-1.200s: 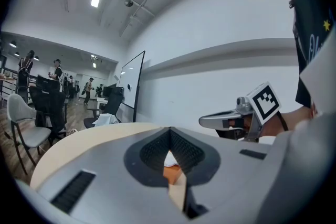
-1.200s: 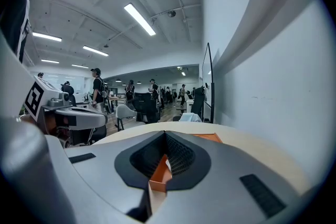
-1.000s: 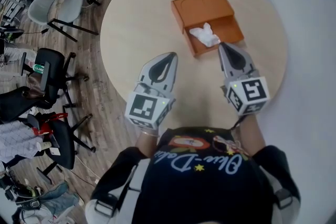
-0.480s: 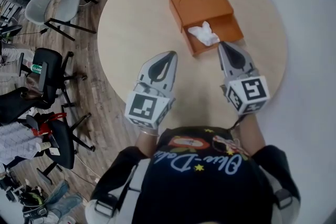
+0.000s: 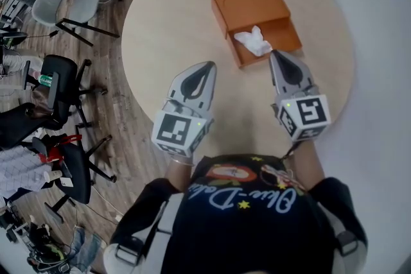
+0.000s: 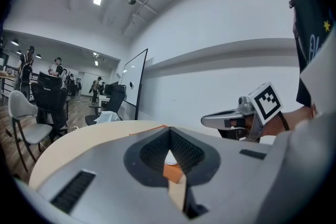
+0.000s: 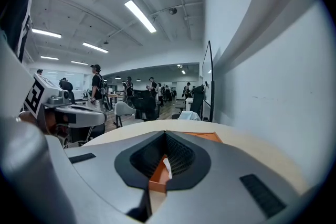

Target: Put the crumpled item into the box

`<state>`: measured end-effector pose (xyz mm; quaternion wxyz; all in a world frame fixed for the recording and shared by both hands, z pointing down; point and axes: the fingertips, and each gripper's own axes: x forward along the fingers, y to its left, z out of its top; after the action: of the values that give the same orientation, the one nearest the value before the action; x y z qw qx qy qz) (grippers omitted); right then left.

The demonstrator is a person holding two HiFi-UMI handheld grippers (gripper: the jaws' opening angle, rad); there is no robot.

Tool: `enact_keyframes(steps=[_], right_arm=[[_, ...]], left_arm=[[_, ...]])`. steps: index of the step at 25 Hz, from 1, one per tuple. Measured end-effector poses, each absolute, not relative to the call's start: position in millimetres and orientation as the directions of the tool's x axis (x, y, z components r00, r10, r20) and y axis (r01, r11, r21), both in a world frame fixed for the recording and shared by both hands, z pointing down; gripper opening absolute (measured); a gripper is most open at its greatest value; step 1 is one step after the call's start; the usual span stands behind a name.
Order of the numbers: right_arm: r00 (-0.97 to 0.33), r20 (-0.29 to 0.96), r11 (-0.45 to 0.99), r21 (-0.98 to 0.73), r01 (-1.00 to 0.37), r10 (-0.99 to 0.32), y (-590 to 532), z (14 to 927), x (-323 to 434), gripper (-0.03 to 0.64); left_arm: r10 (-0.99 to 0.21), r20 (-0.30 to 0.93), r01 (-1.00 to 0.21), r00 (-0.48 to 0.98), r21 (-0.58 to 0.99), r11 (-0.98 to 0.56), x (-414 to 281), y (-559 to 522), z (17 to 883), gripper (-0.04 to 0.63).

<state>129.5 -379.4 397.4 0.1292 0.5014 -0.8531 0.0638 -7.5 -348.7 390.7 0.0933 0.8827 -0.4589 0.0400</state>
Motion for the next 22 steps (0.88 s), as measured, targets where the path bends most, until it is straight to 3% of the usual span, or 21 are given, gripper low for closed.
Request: enact_keyframes(steps=[22], right_arm=[[-0.474, 0.278, 0.503, 0.036, -0.864, -0.835, -376.6, 399.8, 133.5, -0.002]], left_arm=[[-0.799, 0.171, -0.816, 0.577, 0.074, -0.573, -5.3, -342.4, 397.3, -0.008]])
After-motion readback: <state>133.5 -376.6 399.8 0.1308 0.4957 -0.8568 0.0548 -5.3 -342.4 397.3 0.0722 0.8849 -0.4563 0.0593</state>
